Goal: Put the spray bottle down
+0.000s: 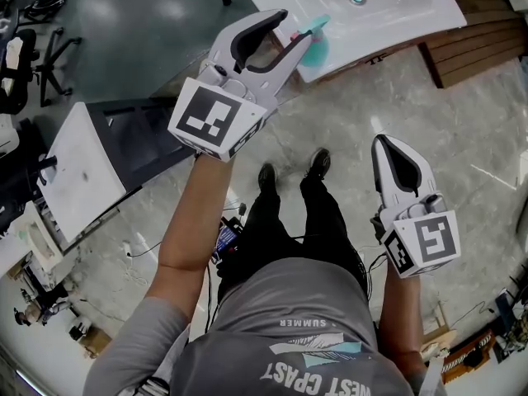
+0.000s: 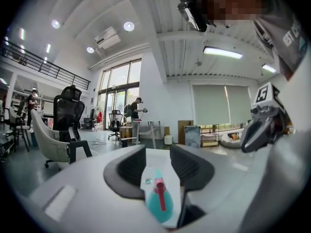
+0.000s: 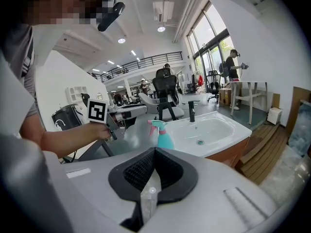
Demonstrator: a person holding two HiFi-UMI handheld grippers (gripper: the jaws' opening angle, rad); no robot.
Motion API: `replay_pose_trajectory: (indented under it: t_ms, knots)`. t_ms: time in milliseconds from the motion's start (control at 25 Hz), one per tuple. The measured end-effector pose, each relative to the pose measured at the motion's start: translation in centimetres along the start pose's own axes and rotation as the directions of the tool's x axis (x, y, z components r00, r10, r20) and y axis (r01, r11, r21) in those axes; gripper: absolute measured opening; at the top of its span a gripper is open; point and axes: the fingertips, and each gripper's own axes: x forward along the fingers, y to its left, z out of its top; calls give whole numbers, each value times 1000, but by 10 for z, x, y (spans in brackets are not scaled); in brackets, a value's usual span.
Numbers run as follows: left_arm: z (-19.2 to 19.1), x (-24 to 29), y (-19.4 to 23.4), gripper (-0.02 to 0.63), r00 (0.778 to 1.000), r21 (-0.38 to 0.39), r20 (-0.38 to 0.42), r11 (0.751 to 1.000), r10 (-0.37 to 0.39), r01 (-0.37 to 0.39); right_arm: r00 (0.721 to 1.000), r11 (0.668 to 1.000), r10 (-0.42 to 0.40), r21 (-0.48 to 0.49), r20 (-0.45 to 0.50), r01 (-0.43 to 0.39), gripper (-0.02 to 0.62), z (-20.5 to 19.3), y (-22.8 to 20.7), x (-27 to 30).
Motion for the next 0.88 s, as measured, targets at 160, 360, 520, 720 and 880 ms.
replay_pose_trajectory:
  t_ms: [160, 360, 520, 720, 880]
  knots:
    - [18, -20, 4, 135, 1000, 16, 13, 1000, 14, -14, 1000, 1000, -5, -16, 29, 5, 2, 13, 12, -6]
    - [47, -48, 3, 90, 999, 28, 38, 999, 19, -20, 998, 999, -15, -37, 63, 18, 2, 32, 26, -18]
    - [76, -76, -6, 2, 998, 39, 57, 999, 3, -5, 995, 998, -15, -63, 94, 21, 2, 51, 41, -32]
    - [108, -113, -25, 2, 997, 53, 61, 998, -39, 35, 991, 992, -22, -121, 129, 37, 2, 74, 63, -51]
    - [130, -143, -44, 1, 995, 74, 66, 995, -73, 68, 988, 984, -34, -170, 151, 60, 2, 88, 80, -70]
